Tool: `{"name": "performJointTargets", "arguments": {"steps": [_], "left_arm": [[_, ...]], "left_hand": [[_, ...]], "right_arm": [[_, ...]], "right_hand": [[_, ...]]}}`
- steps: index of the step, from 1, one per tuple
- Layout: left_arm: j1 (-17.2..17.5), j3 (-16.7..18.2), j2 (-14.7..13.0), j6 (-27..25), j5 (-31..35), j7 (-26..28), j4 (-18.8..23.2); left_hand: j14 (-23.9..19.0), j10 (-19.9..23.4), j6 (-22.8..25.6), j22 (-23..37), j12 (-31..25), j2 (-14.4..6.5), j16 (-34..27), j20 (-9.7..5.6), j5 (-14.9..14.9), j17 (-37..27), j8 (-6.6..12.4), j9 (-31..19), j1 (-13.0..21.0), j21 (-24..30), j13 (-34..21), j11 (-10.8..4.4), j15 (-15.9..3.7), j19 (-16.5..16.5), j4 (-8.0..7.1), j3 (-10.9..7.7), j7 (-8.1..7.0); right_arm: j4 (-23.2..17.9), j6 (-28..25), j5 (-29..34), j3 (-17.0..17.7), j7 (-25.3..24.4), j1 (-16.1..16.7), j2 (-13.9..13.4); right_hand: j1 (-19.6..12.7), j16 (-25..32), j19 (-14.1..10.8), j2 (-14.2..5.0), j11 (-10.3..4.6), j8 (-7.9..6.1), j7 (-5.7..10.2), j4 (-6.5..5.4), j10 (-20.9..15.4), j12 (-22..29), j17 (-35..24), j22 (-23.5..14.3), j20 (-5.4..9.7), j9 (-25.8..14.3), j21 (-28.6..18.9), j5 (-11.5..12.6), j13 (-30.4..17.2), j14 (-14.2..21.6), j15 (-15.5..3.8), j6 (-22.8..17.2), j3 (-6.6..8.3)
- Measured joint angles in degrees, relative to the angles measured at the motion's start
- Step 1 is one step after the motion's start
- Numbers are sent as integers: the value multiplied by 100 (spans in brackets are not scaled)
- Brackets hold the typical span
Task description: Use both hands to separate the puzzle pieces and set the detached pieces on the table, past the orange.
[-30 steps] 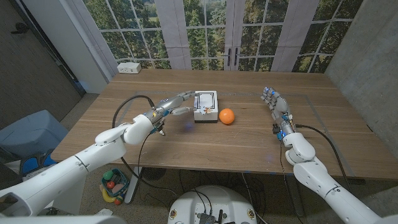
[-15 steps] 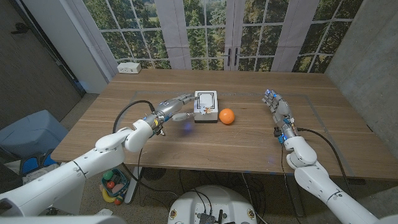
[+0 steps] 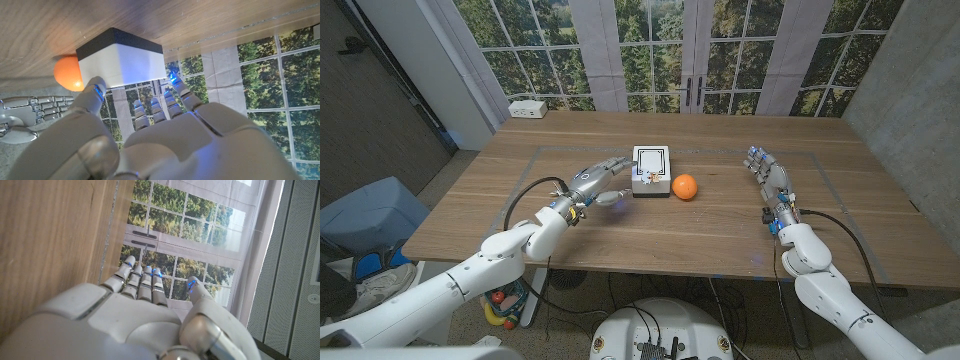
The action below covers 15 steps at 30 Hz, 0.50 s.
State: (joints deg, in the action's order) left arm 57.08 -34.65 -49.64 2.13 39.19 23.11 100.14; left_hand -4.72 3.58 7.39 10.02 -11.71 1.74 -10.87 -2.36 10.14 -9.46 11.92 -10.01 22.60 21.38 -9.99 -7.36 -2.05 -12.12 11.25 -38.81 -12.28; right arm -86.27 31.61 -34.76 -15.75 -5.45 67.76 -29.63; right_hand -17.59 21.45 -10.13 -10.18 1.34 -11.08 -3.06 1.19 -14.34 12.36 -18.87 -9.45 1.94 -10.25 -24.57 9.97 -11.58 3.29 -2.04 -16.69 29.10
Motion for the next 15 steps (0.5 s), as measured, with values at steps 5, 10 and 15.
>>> {"name": "performJointTargets", "arguments": {"steps": [5, 10, 15], "left_arm": [[-15, -94, 113, 89, 61, 312, -218], [-90, -186, 216, 162, 119, 531, -390], [-188, -293, 319, 243, 158, 706, -555]], "left_hand": [[0, 0, 0, 0, 0, 73, 0, 7, 0, 0, 0, 0, 72, 0, 0, 0, 0, -55, 0, 0, 0], [-38, 0, -1, 0, 0, 81, 0, 20, 0, 0, 0, 0, 129, -22, 0, 0, -24, -103, -24, 24, 0], [-65, 52, -1, 0, 0, 126, 0, 10, 0, 0, 0, -7, 232, -22, 0, 9, -3, -154, -24, 24, 0]], "right_arm": [[-11, 16, 34, 6, -30, 20, 10], [-21, 18, 62, 14, -63, 29, 15], [-32, 19, 80, 30, -98, 45, 16]], "right_hand": [[-67, 0, -22, 13, 0, 0, -31, 12, 0, 0, 0, 0, 22, 0, 21, 0, 0, 63, -1, -30, -12], [-129, 0, -31, 22, 20, 0, -31, 16, -20, 0, 0, 0, 31, 0, 21, 0, 0, 62, -1, -30, -16], [-129, 0, -51, 22, 21, 0, -31, 20, -21, 0, -1, -11, 10, 0, 21, 0, 0, 62, -1, -30, -11]]}}
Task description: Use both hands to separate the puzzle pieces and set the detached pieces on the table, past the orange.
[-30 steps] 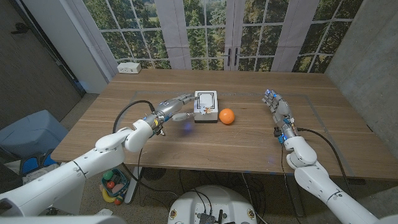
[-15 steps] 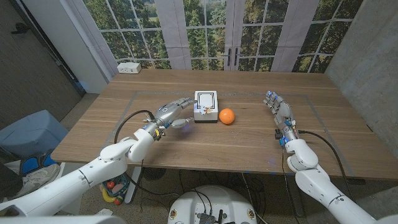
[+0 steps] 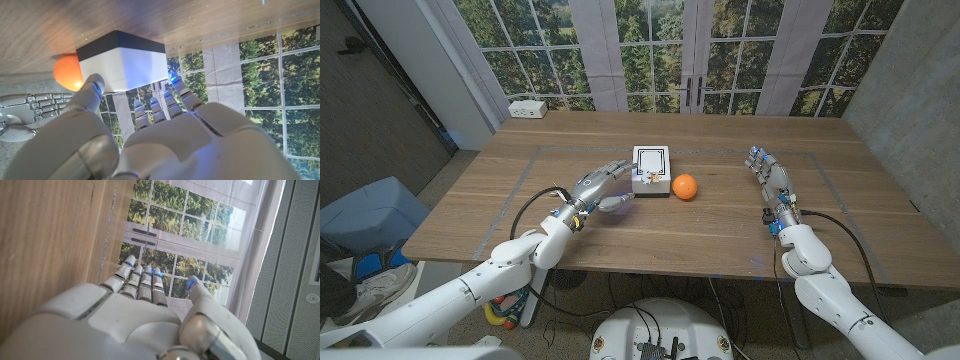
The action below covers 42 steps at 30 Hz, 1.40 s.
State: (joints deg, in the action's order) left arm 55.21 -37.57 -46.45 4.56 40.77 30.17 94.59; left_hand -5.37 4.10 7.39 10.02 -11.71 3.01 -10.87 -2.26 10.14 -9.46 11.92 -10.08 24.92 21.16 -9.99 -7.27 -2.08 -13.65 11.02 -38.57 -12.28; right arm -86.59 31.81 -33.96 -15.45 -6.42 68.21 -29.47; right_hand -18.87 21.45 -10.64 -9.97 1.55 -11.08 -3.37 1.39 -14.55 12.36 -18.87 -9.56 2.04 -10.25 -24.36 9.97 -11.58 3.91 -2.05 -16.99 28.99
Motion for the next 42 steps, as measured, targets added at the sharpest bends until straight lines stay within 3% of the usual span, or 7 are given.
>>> {"name": "performJointTargets", "arguments": {"steps": [7, 20, 26, 34, 37, 42], "left_arm": [[-125, -127, 154, 66, 33, 151, -189], [-299, -332, 324, 57, 228, 423, -295], [-387, -423, 374, -8, 281, 345, -309], [-483, -524, 443, -79, 319, 227, -349], [-517, -550, 478, -79, 309, 227, -384], [-554, -582, 562, -10, 238, 315, -501]], "left_hand": [[-312, 280, 496, 0, 0, 61, 0, 7, 0, 0, 119, -20, 531, -33, 0, 6, -25, -239, 0, 0, 1], [-345, 346, 779, 27, -49, 58, 0, 21, 0, 0, 166, -20, 786, -90, 0, -19, 4, -286, -24, 23, -21], [-345, 411, 1013, 27, -50, -132, 28, 52, 0, 0, 166, -19, 1035, -131, 0, 44, 3, -317, -24, 23, -19], [-573, 855, 2100, 54, -50, -269, 28, 130, 0, 0, 267, 20, 1516, -189, 1, -12, -17, -425, -46, 164, 15], [-716, 1015, 2563, 55, -50, -423, 28, 111, 0, 0, 267, 27, 1733, -189, 0, -53, -20, -527, -73, 198, 18], [-972, 1297, 3014, 104, -50, -857, 0, 71, -9, -29, 258, 27, 2048, -164, 1, -201, -26, -650, -108, 286, 2]], "right_arm": [[-5, 23, 3, 20, -16, 21, -2], [59, 154, -58, 96, 40, 80, -2], [82, 221, -98, 132, 62, 114, 13], [95, 278, -111, 174, 69, 160, 17], [89, 282, -112, 196, 54, 186, 17], [80, 286, -107, 212, 45, 206, 10]], "right_hand": [[0, 0, -1, 0, -13, 0, 14, 20, -51, 0, 0, -20, 2, 0, 22, 0, 0, 2, -2, -27, 20], [0, 0, -52, 0, 21, 0, 10, 44, -83, 45, -1, -20, 10, 0, 22, 0, 0, 54, -8, -72, -5], [0, 0, -73, 0, 19, 0, 10, 44, -81, 45, 4, -20, -9, 0, 44, 0, 0, 73, 11, -72, -5], [1, 0, -94, 0, 19, 0, -10, 67, -81, 45, 27, -19, 13, 0, 44, 0, 0, 93, -10, -92, -29], [1, 0, -113, 0, 19, 0, -10, 67, -81, 45, 27, -19, 31, 0, 44, 0, 0, 93, -10, -92, -28], [1, 0, -112, 0, 19, 0, -31, 67, -81, 45, 26, -19, 31, 0, 44, 0, 0, 93, -10, -113, -28]]}}
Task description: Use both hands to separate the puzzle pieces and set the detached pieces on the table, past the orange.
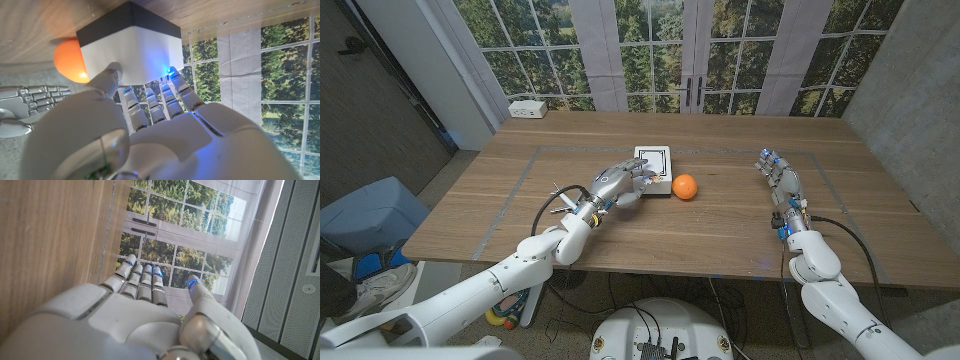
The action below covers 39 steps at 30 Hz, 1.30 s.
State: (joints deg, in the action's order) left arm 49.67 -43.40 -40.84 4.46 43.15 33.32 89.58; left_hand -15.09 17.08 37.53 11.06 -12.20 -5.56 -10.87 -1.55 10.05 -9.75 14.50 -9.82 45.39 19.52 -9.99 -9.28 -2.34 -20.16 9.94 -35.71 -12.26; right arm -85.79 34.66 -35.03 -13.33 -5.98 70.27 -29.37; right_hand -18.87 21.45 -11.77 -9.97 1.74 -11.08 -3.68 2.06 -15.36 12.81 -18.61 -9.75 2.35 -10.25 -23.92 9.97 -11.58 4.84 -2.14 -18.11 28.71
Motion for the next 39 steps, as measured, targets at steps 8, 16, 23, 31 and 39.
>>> {"name": "performJointTargets", "arguments": {"steps": [8, 16, 23, 31, 39], "left_arm": [[-14, -12, 146, 364, -263, 425, -215], [16, 27, 296, 618, -549, 820, -369], [200, 172, 420, 693, -808, 997, -394], [433, 387, 485, 686, -1037, 1267, -222], [632, 592, 596, 646, -1201, 1471, -94]], "left_hand": [[-640, 706, 865, 31, -39, -93, -40, -85, -31, 16, -53, -5, 518, 189, 0, -218, -6, -290, 114, 310, -210], [-1075, 994, 2052, 31, -39, 209, -42, -54, -8, 2, -149, -41, 1003, 276, 0, -248, -31, -451, 99, 577, 662], [-1434, 1157, 2198, 31, -39, 232, -155, -19, 14, -27, -243, -66, 1126, 320, 0, -260, -40, -485, 70, 700, 807], [-1532, 1301, 2312, 31, -39, 216, -189, -19, 36, -27, -287, -57, 1317, 359, 0, -288, -43, -485, 93, 773, 921], [-1532, 1332, 2371, 55, 1, 162, -189, -72, 36, -53, -299, -53, 1391, 380, 0, -319, -42, -493, 76, 789, 981]], "right_arm": [[0, 1, 22, 12, -11, 18, -17], [15, -18, 53, 12, -25, -4, -37], [39, -90, 73, -10, -17, -66, -48], [70, -158, 86, -60, 12, -169, -54], [85, -219, 148, -105, 25, -252, -69]], "right_hand": [[0, 0, 0, 0, 31, 0, 0, 17, -31, 0, 0, 0, 0, 0, 0, 0, 0, 0, 0, 0, -17], [54, 0, -41, 54, 31, 0, 0, 32, -31, 0, 0, 0, -41, 0, 0, 0, 0, 42, 0, 0, -32], [54, 0, -72, 54, 31, 0, 0, 32, -31, 0, 27, 1, -10, 0, 41, 0, 0, 51, 10, 0, -32], [54, 0, -72, 54, 9, 0, 0, 56, -52, 0, 27, 1, -10, 0, 41, 0, 0, 51, 10, 1, -56], [54, 0, -71, 54, 31, 0, 2, 57, -72, 0, 26, 1, -10, 0, 64, 0, 0, 50, 10, -1, -54]]}}
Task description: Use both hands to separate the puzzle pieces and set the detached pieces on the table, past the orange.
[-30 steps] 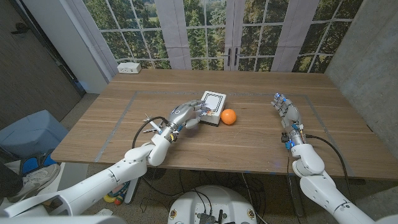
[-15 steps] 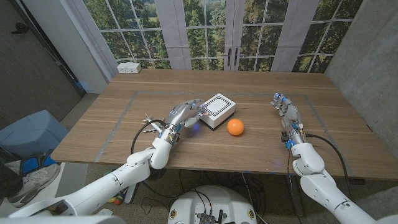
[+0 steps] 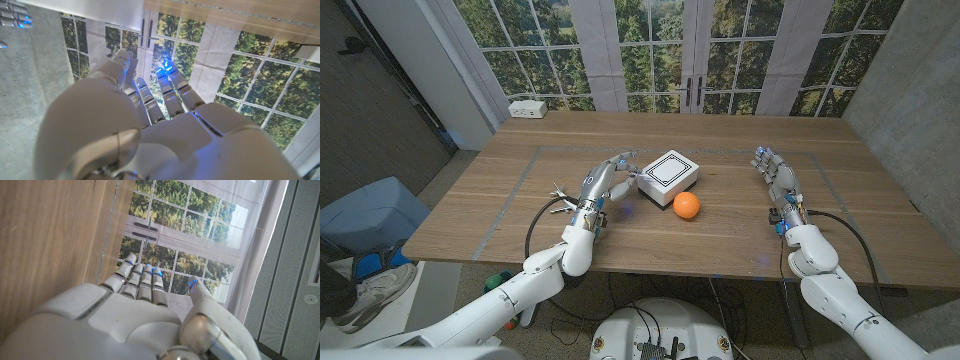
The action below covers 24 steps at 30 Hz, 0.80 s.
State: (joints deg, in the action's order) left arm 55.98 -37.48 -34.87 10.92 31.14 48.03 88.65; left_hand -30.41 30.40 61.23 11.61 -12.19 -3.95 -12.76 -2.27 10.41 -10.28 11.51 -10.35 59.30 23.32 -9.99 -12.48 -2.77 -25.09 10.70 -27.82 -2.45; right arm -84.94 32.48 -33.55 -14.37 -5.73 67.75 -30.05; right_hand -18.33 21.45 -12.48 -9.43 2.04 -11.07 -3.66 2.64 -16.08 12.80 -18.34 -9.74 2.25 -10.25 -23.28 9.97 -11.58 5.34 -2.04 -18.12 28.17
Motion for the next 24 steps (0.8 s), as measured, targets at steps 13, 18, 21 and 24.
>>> {"name": "performJointTargets", "arguments": {"steps": [13, 18, 21, 24], "left_arm": [[144, 208, 204, -77, -314, 170, 58], [152, 252, 268, -103, -397, 188, 63], [151, 280, 313, -119, -435, 190, 66], [131, 294, 354, -126, -471, 190, 66]], "left_hand": [[0, 30, 0, 0, 0, -29, 0, 0, 0, 1, -31, 0, 89, 22, -30, 30, 0, 0, -13, 48, 0], [0, 61, 21, -1, 0, -6, 0, 0, 0, 1, -31, 0, 112, 43, -30, 0, 0, 0, -14, 81, 22], [0, 84, 43, -1, 0, -6, 29, 0, 0, -27, -31, 0, 112, 43, -30, 22, 0, 0, -9, 87, 0], [0, 92, 72, -1, 7, 17, 34, 1, 0, -27, -32, 1, 135, 43, -29, 30, 0, 0, -16, 125, 10]], "right_arm": [[-288, -254, 392, -13, -422, 59, -128], [-520, -421, 653, 7, -677, 141, -223], [-739, -697, 1151, 24, -1112, 215, -303], [-916, -792, 1326, 42, -1247, 275, -364]], "right_hand": [[-695, -49, -272, 29, -93, -40, 127, 662, -217, 40, 160, 0, 4, -7, 44, 168, -6, 352, 3, -230, 283], [-973, 49, -340, 42, -186, -92, 204, 727, -371, 95, 151, -25, -51, -30, 44, 212, -67, 565, 9, -347, 348], [-1109, 129, -441, 67, -267, -123, 245, 751, -452, 140, 112, -28, -157, -30, 44, 221, -115, 736, -15, -451, 337], [-1196, 175, -480, 132, -348, -157, 296, 773, -533, 188, 77, -54, -259, -56, 44, 221, -159, 789, -31, -544, 346]]}}
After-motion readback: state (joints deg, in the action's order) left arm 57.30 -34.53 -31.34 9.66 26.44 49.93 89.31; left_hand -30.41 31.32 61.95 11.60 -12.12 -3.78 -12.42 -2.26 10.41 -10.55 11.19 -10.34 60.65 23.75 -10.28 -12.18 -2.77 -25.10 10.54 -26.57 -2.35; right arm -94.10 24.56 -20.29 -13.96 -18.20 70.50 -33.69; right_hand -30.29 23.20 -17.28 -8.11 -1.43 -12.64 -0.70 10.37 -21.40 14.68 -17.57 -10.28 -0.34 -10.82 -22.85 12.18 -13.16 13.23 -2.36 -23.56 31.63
